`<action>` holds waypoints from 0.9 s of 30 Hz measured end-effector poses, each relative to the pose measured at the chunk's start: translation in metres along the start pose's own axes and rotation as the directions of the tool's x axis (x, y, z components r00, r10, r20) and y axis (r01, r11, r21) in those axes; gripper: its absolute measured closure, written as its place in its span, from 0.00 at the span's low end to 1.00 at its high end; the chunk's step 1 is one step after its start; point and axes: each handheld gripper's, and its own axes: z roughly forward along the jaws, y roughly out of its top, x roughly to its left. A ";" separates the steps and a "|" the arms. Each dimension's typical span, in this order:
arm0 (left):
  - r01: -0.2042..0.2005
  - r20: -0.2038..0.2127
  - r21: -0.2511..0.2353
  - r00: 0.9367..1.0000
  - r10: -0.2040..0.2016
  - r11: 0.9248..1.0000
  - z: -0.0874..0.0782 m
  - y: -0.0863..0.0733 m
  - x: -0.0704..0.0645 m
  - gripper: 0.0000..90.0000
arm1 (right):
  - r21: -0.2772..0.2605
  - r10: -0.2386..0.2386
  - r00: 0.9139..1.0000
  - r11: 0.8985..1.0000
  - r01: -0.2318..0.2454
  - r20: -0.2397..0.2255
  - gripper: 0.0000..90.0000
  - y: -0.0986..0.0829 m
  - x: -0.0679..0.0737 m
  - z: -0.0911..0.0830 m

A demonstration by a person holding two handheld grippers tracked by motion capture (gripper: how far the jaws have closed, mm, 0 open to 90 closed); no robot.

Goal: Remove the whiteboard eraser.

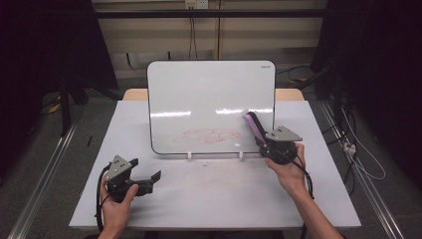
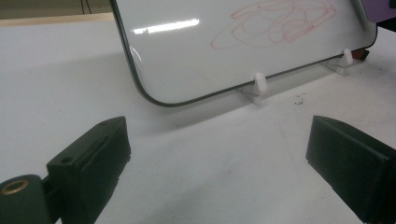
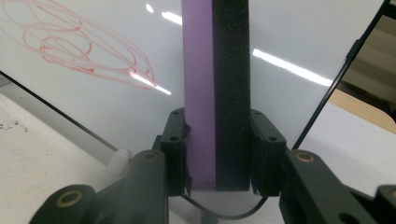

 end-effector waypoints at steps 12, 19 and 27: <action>0.034 0.018 -0.036 0.999 -0.033 0.999 0.006 0.011 -0.007 0.05 | -0.085 0.042 0.993 0.995 -0.052 -0.115 0.72 0.000 0.014 -0.008; 0.010 0.064 -0.060 0.998 -0.006 0.998 0.012 0.026 -0.021 0.05 | -0.122 0.053 0.985 0.990 -0.074 -0.164 0.71 0.003 0.023 -0.010; 0.002 0.136 -0.070 0.991 0.008 0.998 0.031 0.040 -0.044 0.07 | -0.150 0.040 0.976 0.986 -0.073 -0.214 0.71 0.005 0.036 -0.008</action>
